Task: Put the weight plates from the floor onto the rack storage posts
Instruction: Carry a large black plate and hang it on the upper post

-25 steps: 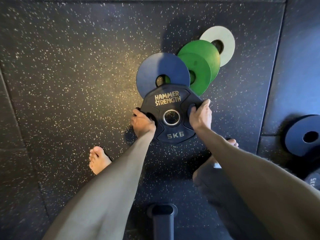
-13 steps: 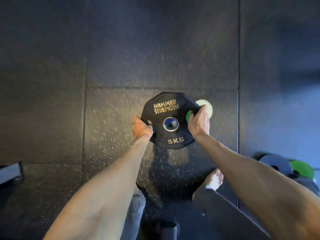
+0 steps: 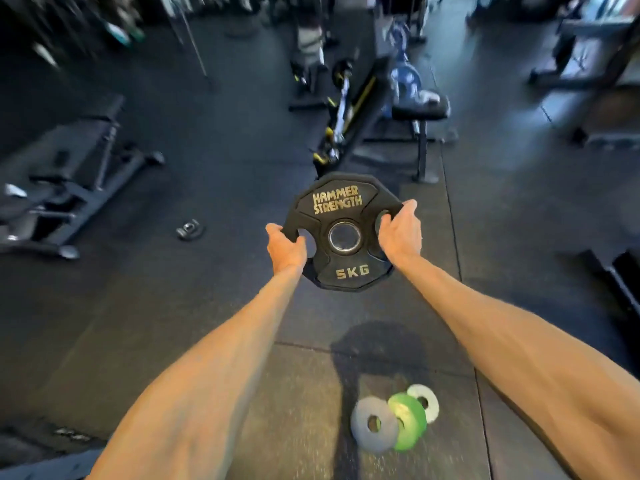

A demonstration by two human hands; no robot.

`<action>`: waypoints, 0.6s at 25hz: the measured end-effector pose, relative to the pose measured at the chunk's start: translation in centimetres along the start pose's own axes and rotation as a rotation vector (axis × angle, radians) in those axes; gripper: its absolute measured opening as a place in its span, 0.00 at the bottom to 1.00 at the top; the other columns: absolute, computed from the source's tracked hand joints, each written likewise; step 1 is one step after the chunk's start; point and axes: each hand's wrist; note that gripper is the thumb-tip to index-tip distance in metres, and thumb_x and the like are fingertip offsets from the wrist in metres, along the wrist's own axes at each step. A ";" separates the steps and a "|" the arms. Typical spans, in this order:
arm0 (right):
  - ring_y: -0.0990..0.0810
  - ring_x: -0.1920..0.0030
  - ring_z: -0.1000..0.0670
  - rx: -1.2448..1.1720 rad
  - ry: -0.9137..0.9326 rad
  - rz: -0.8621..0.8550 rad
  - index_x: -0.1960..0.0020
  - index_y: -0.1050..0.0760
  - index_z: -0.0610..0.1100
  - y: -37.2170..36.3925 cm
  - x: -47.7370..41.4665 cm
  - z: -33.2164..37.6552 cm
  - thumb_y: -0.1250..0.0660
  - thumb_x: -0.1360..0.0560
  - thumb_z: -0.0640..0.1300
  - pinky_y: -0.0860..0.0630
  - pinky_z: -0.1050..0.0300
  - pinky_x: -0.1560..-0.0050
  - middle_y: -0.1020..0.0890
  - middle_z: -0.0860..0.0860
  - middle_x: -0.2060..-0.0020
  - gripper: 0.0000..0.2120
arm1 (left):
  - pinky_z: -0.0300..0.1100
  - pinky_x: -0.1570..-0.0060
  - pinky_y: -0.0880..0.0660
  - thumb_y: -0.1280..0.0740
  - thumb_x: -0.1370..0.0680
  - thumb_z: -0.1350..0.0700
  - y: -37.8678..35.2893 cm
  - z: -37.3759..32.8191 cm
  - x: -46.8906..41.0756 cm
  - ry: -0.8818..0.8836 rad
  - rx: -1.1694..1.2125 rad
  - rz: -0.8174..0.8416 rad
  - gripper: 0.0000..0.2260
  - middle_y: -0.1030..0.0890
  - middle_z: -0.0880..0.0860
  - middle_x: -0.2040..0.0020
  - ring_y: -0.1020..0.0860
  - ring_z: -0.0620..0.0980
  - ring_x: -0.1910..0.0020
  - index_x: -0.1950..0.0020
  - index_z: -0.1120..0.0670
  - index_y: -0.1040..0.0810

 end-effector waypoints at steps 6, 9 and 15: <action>0.21 0.43 0.36 -0.161 0.233 0.047 0.39 0.35 0.38 4.4 3.9 17.4 0.40 0.19 0.44 0.25 0.44 0.45 0.21 0.39 0.42 0.13 | 0.42 0.58 0.30 0.34 0.22 0.62 13.0 -13.6 2.1 -0.220 0.168 -0.236 0.10 0.25 0.53 0.54 0.26 0.50 0.57 0.49 0.54 0.36; 0.23 0.39 0.36 -0.224 0.372 0.108 0.36 0.34 0.37 5.6 7.1 23.9 0.40 0.19 0.45 0.28 0.47 0.44 0.22 0.38 0.39 0.16 | 0.44 0.56 0.28 0.36 0.22 0.60 19.1 -17.1 4.3 -0.362 0.233 -0.434 0.08 0.25 0.56 0.52 0.26 0.53 0.55 0.50 0.54 0.36; 0.22 0.45 0.41 -0.404 0.605 0.308 0.40 0.32 0.38 4.4 16.9 32.4 0.38 0.20 0.47 0.32 0.53 0.54 0.20 0.43 0.45 0.15 | 0.29 0.68 0.32 0.35 0.22 0.62 32.9 -18.8 11.1 -0.535 0.219 -0.817 0.07 0.29 0.50 0.62 0.31 0.43 0.67 0.51 0.57 0.34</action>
Point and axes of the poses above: each hand's wrist, its own x-axis away from the middle knuckle, its own y-axis out of the back of the hand, z = x × y
